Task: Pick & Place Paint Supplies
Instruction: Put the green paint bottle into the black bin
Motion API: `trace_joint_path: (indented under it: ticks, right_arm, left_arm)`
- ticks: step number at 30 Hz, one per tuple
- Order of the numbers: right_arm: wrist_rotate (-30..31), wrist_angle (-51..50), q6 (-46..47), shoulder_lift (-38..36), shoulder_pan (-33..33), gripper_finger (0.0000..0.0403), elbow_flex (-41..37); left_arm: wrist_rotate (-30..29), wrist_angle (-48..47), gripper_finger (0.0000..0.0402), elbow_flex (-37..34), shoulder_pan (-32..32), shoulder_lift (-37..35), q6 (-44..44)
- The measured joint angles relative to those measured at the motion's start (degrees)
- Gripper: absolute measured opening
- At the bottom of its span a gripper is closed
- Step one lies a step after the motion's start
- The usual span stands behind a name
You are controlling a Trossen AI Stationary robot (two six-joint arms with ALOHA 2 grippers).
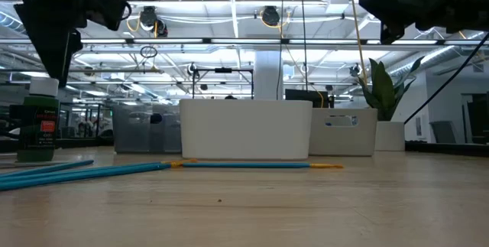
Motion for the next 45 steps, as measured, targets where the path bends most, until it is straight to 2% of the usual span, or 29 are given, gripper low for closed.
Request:
trace_joint_path:
  ticks: [12, 15, 23, 26, 28, 35, 39, 45]
  right_arm:
    - [-0.8, -0.9, 2.0, 0.0, 0.0, 0.0093, 0.0]
    - [-0.8, -0.9, 2.4, 0.0, 0.0, 0.0093, 0.0]
    - [-0.8, -1.0, 2.6, 0.0, 0.0, 0.0093, 0.0]
    - [-0.7, -1.0, 2.6, 0.0, 0.0, 0.0093, 0.0]
    - [0.0, -1.0, 2.6, 0.0, 0.0, 0.0093, 0.0]
    - [1.0, -1.0, 2.5, 0.0, 0.0, 0.0093, 0.0]
    - [1.0, -1.0, 1.9, 0.0, 0.0, 0.0093, 0.0]
    - [1.0, -1.1, 0.5, 0.0, -0.1, 0.0093, 0.0]
  left_arm:
    - [0.2, -2.0, 0.0319, 0.0, -2.1, 2.8, -4.0]
    - [0.4, -1.9, 0.0292, 0.0, -2.1, 3.0, -5.0]
    - [0.8, -1.4, 0.0167, 0.0, -2.1, 3.0, -8.5]
    - [1.7, -1.3, 0.0132, 0.0, -2.1, 3.0, -10.0]
    - [2.0, -1.3, 0.012, 0.0, -2.1, 2.9, -9.9]
    - [3.2, -2.1, 0.012, 0.3, -1.4, 2.4, -7.5]
    - [2.4, -5.1, 0.012, 5.0, 1.2, 1.5, -4.0]
    - [-9.2, -11.8, 0.012, 20.4, 6.3, 1.2, 6.6]
